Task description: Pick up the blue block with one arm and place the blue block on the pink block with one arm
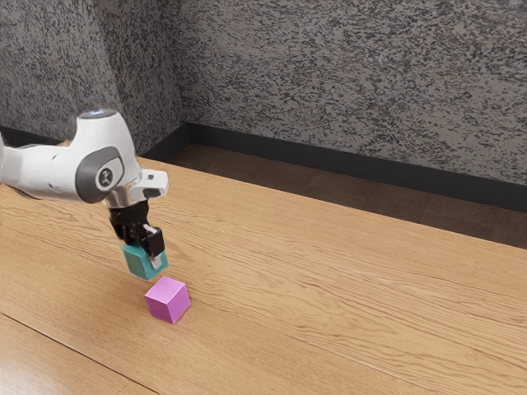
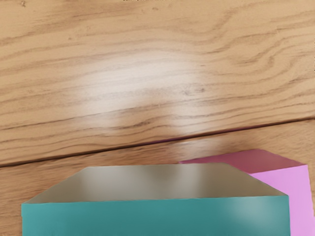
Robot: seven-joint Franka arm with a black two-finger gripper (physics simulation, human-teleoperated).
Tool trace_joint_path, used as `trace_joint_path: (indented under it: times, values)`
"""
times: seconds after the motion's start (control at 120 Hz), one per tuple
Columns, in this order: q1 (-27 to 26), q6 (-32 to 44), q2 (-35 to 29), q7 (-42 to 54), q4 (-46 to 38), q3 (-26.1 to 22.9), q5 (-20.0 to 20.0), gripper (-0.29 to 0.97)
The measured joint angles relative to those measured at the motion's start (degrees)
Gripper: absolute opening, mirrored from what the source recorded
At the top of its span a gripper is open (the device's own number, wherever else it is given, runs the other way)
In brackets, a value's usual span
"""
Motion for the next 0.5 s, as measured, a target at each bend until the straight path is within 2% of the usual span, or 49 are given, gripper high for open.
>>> trace_joint_path:
  times: [0.208, 0.5]
  values:
    - [0.2, 2.5, -0.1, -6.0, -1.3, -1.9, -1.0, 0.38]
    - [-0.4, 3.6, -3.7, -10.4, -5.6, -3.5, -0.9, 0.38]
